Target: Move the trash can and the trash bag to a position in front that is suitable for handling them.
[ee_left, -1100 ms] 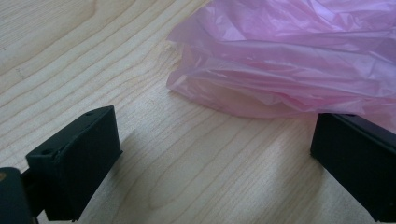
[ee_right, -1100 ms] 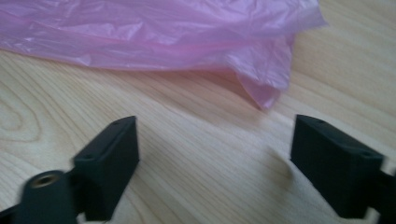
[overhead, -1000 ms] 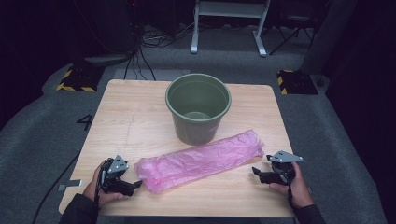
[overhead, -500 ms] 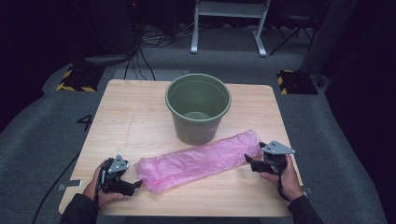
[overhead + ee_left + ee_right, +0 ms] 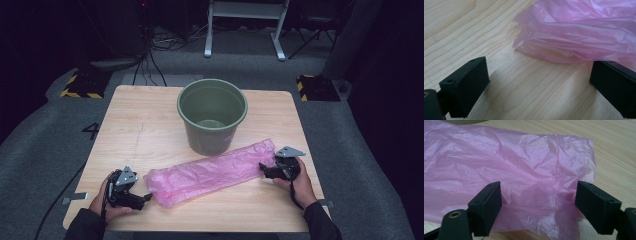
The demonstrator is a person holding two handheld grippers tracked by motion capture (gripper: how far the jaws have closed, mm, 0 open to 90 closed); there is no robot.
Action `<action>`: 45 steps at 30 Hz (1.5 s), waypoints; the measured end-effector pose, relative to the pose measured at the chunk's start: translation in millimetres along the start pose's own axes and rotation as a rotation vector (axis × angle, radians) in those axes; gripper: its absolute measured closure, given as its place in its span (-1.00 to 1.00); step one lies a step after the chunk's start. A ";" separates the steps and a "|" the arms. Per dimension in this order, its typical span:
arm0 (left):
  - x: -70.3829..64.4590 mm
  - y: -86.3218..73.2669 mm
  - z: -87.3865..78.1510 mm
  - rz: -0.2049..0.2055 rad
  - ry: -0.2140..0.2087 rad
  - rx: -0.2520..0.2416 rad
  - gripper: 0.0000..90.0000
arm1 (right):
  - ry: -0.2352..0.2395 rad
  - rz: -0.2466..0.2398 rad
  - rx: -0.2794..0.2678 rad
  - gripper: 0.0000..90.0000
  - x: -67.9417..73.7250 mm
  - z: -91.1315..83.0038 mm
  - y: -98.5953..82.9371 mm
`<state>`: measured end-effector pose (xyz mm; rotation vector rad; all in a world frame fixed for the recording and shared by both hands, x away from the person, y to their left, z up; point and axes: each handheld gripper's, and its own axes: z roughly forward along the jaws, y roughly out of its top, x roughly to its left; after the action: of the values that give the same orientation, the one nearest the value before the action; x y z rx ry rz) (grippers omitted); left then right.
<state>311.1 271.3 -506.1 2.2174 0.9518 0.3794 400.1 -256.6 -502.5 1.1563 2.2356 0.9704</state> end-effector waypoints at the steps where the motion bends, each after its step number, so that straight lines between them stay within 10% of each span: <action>1: 0.1 0.0 0.0 0.001 0.000 0.001 -0.95 | 0.010 0.006 -0.002 -0.41 -0.4 0.2 -0.2; 11: 0.2 0.0 -0.1 0.001 0.000 0.001 -0.95 | 0.092 -0.003 -0.026 0.54 -0.1 -0.2 0.5; 19: 0.2 0.1 0.0 0.000 0.000 0.001 -0.95 | 0.098 0.014 -0.027 0.89 1.1 2.4 3.0; 45: 0.2 0.1 0.0 0.000 0.000 0.001 -0.95 | 0.078 -0.036 -0.207 0.98 5.9 -25.9 12.7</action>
<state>311.3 271.4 -506.1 2.2183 0.9515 0.3792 386.7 -256.4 -476.3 0.9999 2.1471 1.2180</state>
